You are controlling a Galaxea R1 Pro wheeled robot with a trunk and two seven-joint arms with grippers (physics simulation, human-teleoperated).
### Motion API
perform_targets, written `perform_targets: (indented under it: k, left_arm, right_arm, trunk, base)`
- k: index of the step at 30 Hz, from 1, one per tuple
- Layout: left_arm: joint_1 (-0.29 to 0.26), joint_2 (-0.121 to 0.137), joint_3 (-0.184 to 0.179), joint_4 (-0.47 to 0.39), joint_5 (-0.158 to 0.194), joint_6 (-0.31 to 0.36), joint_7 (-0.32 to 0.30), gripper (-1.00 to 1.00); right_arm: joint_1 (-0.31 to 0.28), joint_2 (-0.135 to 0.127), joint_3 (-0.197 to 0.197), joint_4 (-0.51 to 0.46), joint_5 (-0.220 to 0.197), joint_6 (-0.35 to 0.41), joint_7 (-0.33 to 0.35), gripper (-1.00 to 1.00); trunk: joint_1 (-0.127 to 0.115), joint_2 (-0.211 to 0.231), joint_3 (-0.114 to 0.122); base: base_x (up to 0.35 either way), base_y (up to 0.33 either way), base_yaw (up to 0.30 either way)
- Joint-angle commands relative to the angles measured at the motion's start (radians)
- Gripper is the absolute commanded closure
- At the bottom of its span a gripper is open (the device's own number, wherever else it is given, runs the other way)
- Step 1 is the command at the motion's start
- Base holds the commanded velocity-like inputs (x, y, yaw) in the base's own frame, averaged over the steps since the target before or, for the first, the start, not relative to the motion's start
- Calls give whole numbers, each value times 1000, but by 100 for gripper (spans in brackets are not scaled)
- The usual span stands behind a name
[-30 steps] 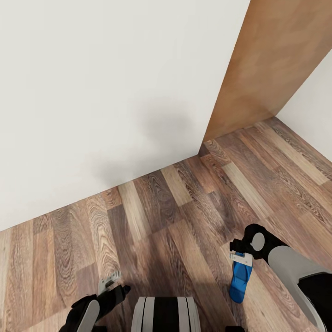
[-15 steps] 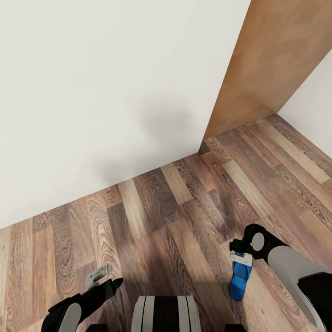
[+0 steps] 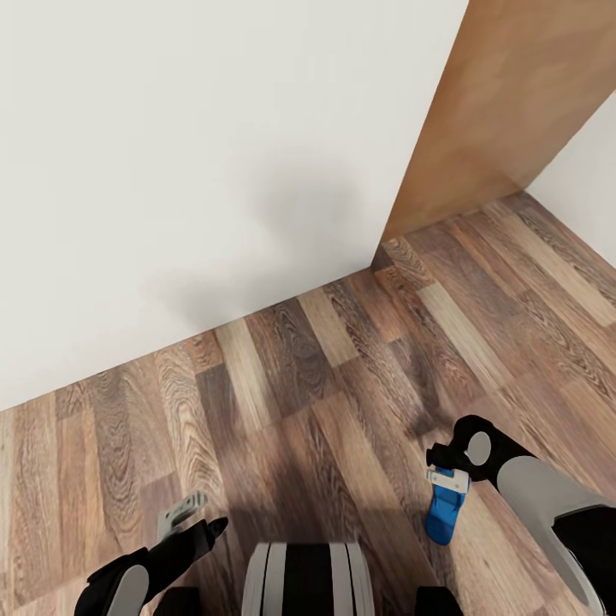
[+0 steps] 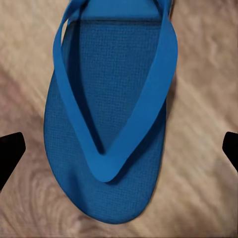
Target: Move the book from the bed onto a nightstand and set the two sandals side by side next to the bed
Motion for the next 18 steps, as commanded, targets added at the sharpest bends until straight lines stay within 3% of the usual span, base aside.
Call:
perform_targets:
  k: [1, 11, 18]
  left_arm:
    - [0, -1, 2, -1, 11, 4, 8, -100]
    - [0, -1, -1, 0, 12, 2, 6, -100]
    - [0, -1, -1, 1, 11, 1, 7, -100]
  right_arm:
    - [0, 0, 3, -2, -4, -4, 5, -100]
    - [0, -1, 3, -2, -4, -3, 5, -100]
    - [0, -1, 3, -2, -4, -4, 5, -100]
  trunk:
    - [0, -1, -5]
    - [1, -1, -8]
    - [4, -2, -36]
  base:
    - [0, 0, 0]
    - [0, 0, 0]
    - [0, 0, 0]
